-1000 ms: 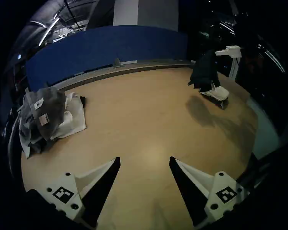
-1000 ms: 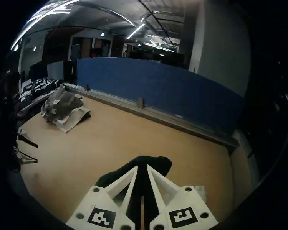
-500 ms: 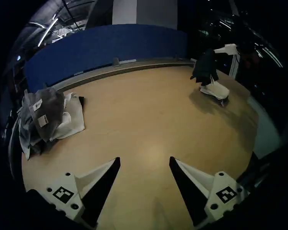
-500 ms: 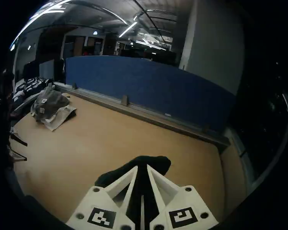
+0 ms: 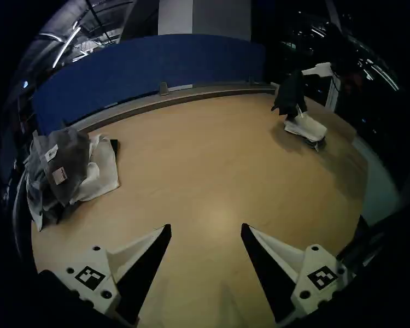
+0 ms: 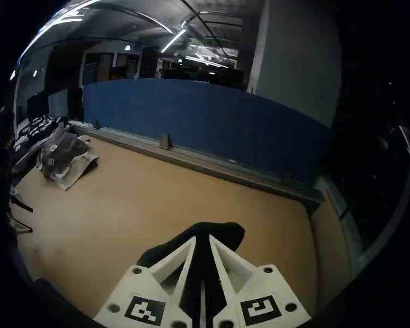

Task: Fold towel

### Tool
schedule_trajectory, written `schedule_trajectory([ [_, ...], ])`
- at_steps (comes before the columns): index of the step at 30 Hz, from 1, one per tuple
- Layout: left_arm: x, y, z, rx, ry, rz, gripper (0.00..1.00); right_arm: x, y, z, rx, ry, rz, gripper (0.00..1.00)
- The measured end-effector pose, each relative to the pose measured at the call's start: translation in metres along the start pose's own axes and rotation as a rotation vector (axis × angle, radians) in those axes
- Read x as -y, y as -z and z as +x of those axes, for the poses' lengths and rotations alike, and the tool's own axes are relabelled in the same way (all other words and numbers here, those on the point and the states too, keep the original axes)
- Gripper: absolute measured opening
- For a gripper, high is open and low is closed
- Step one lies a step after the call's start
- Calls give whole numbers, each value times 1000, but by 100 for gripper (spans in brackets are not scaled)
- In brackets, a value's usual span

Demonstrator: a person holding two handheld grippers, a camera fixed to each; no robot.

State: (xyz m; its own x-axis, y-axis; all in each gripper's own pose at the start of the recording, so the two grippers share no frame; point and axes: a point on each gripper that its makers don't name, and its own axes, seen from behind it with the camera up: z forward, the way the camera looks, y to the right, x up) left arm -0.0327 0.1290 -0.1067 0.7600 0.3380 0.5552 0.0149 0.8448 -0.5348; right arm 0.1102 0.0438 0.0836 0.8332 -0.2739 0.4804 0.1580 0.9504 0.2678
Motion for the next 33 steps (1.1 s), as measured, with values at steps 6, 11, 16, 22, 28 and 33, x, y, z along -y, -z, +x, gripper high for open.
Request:
schedule_trajectory([
  [6,0,-1,1,1,3,0,95,-1,-5,-3,5,3,2,1],
  [11,0,-1,2,0,7,3,95,-4,-8,-13,21,-8,-3,1],
  [16,1,-2,2,0,5,6,95,-11,-4,-29,41,-27,-16,1],
  [22,2,-2,4,-1,6,8,95,-24,3,-50,61,-69,-44,1],
  [28,2,-2,5,-2,2,9,95,-36,15,-74,77,-123,-80,1],
  [33,2,-2,5,-3,4,8,95,-47,25,-102,102,-174,-118,1],
])
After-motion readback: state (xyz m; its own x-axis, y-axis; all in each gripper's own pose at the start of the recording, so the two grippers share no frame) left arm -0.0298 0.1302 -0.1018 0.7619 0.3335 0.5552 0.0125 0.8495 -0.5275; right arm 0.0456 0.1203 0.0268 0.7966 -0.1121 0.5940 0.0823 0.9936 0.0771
